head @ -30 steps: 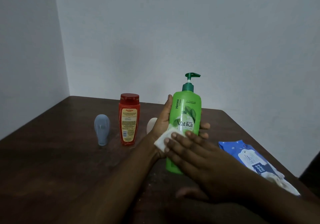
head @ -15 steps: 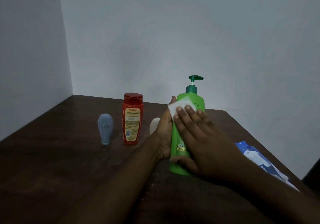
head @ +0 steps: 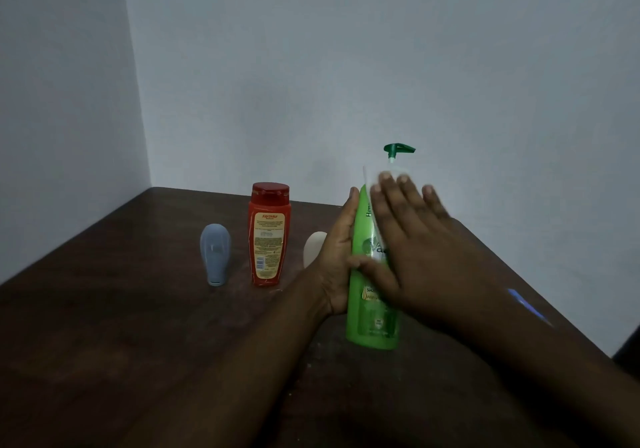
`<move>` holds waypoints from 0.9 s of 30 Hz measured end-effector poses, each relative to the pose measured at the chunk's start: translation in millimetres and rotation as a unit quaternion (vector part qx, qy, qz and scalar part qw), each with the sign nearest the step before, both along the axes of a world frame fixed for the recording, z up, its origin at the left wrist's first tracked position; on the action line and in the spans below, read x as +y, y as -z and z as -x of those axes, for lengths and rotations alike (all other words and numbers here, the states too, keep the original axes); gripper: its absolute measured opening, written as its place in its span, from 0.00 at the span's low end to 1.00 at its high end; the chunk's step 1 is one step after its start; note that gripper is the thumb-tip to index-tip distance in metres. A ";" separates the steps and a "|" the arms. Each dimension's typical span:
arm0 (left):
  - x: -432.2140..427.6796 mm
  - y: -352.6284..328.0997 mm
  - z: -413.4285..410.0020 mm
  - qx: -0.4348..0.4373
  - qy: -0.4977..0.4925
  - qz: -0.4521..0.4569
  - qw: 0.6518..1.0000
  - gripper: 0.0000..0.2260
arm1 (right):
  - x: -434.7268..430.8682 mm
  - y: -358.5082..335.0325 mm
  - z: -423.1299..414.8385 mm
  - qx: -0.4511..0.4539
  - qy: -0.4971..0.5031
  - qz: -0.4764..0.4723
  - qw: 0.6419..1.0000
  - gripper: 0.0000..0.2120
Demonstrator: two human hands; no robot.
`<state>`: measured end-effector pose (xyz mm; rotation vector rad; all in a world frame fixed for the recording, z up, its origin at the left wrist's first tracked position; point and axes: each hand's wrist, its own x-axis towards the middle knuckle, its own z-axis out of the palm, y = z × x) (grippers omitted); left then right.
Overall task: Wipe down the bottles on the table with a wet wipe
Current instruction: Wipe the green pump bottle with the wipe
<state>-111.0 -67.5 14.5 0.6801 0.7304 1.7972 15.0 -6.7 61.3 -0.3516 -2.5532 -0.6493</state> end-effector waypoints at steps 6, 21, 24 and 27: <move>-0.9 0.5 2.9 0.008 0.004 0.000 1.000 0.31 | 1.2 4.5 0.2 -0.024 -0.024 0.005 0.999 0.46; 2.1 2.5 2.5 0.016 -0.001 0.008 1.000 0.31 | 5.4 24.4 -9.4 -0.023 -0.064 -0.046 0.997 0.44; 1.1 2.6 -0.3 0.037 -0.002 0.008 0.999 0.30 | 13.4 -3.0 1.0 -0.013 -0.030 -0.028 0.999 0.45; 2.2 5.6 2.8 0.033 -0.003 0.011 0.999 0.30 | 10.1 -0.6 0.9 -0.015 -0.035 -0.014 0.999 0.45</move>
